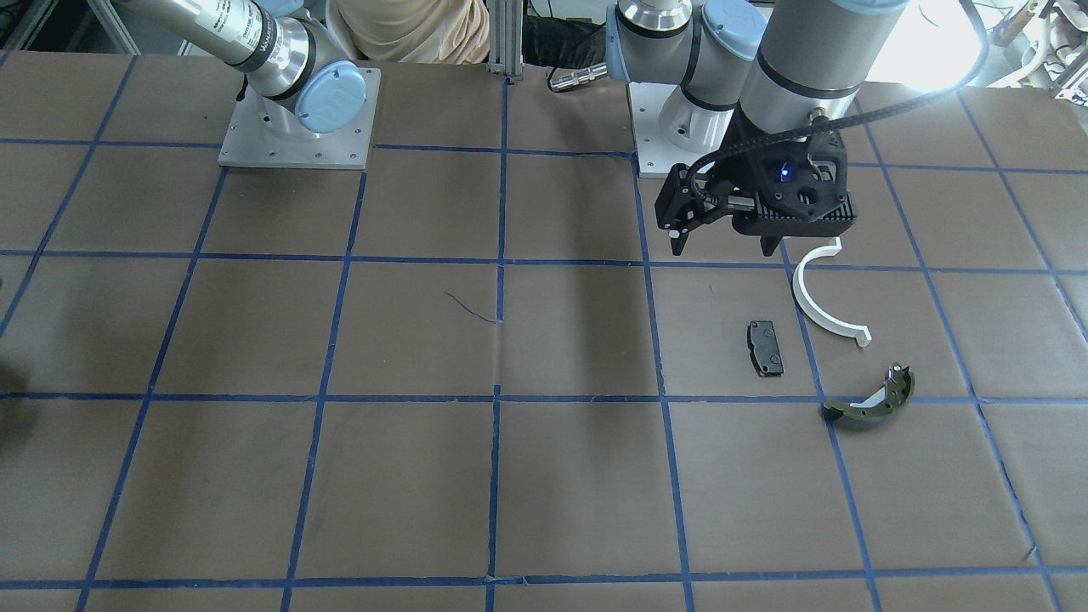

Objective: Place bearing gear from tray to pile

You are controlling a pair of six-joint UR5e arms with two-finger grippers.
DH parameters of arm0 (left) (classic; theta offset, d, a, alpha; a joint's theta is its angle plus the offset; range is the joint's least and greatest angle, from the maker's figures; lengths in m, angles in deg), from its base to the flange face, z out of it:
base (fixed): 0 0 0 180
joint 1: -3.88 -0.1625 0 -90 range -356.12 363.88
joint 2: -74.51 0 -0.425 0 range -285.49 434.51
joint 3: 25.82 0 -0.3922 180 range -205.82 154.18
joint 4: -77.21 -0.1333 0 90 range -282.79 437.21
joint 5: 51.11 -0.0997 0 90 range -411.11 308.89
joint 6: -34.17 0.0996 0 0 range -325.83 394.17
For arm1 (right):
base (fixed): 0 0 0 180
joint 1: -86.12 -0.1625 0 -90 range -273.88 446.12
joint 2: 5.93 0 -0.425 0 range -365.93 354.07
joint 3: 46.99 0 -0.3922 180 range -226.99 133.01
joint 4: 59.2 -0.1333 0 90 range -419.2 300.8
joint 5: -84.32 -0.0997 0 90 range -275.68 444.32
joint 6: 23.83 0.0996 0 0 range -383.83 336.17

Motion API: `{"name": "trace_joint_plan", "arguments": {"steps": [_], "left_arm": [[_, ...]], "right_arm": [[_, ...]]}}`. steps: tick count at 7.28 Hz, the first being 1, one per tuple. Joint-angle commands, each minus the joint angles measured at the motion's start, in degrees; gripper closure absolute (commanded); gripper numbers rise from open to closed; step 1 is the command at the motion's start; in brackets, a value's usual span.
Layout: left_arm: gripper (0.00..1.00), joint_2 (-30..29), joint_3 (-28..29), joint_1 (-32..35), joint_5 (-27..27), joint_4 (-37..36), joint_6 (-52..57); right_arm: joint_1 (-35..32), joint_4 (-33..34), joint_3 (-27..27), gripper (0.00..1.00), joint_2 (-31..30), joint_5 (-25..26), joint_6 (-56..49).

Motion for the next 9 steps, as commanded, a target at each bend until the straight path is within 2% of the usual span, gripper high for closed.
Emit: {"name": "trace_joint_plan", "arguments": {"steps": [1,2,3,6,8,9], "left_arm": [[0.0,-0.1,0.0,0.1,0.0,0.0,0.0],[0.0,-0.1,0.1,0.0,0.0,-0.1,0.0],[0.0,-0.1,0.1,0.0,-0.1,-0.1,0.0],[0.0,-0.3,0.2,0.0,-0.1,-0.1,-0.1],[0.0,-0.3,0.2,-0.1,0.0,-0.1,0.0],[0.0,-0.3,0.2,-0.1,-0.1,-0.1,0.0]], "right_arm": [[0.2,0.1,-0.1,0.41,0.2,0.0,-0.1],[0.2,0.5,-0.1,0.41,0.3,0.4,0.0],[0.2,0.6,-0.1,0.53,0.3,0.7,0.0],[0.2,0.5,0.0,0.75,0.3,1.5,0.0],[0.2,0.4,0.0,0.79,0.3,1.6,0.0],[0.2,0.1,-0.3,0.84,-0.1,1.7,0.3]]}}
